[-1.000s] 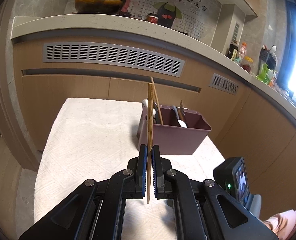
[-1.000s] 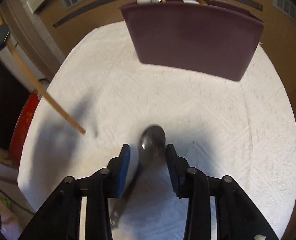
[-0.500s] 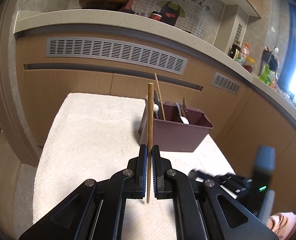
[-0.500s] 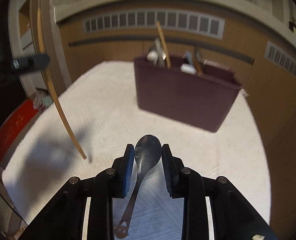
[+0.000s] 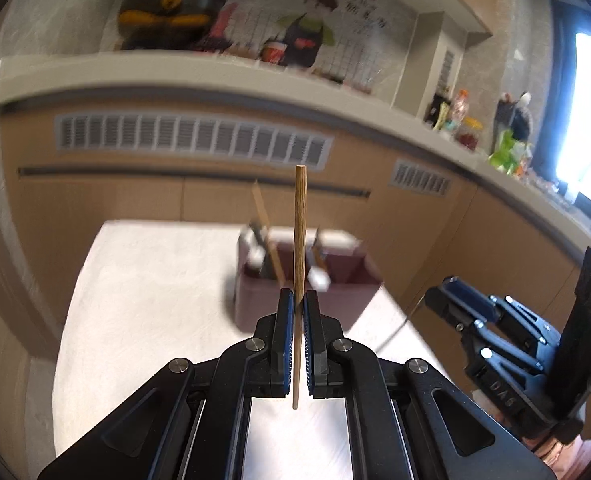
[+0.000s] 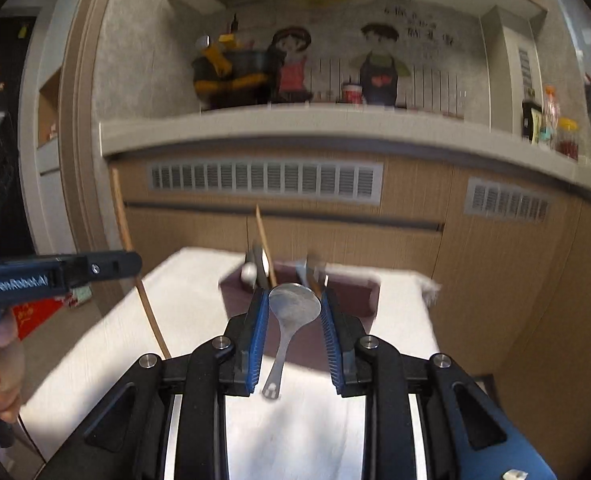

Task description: Organize utensils

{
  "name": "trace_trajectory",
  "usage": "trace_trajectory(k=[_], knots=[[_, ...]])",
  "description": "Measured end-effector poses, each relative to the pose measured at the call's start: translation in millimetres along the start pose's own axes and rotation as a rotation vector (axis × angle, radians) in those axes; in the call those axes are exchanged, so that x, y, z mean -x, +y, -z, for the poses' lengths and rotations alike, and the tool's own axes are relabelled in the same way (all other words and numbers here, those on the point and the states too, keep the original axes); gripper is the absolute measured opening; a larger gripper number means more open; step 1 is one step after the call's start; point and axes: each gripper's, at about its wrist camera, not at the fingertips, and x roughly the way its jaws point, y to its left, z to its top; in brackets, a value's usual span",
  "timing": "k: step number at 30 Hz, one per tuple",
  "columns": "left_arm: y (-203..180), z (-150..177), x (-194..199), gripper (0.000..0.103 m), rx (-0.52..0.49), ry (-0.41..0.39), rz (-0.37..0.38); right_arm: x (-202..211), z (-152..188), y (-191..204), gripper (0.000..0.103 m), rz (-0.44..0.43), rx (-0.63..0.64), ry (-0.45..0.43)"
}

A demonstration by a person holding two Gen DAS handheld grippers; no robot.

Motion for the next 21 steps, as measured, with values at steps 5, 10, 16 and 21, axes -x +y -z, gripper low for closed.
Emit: trace_trajectory(k=[5,10,16,21], knots=[[-16,-59,-1,0.005,-0.064,-0.134,0.004,0,-68,-15,0.002,0.019,0.047,-0.124],[-19,-97,-24,0.005,-0.076,-0.162,0.026,-25,-100,-26,0.002,0.012,0.071,-0.118],[-11,-90,-42,0.005,-0.052,-0.128,0.038,-58,-74,-44,0.007,-0.011,0.045,0.091],[-4,-56,-44,0.005,-0.039,-0.079,0.038,-80,-7,-74,0.049,0.122,-0.071,0.276]])
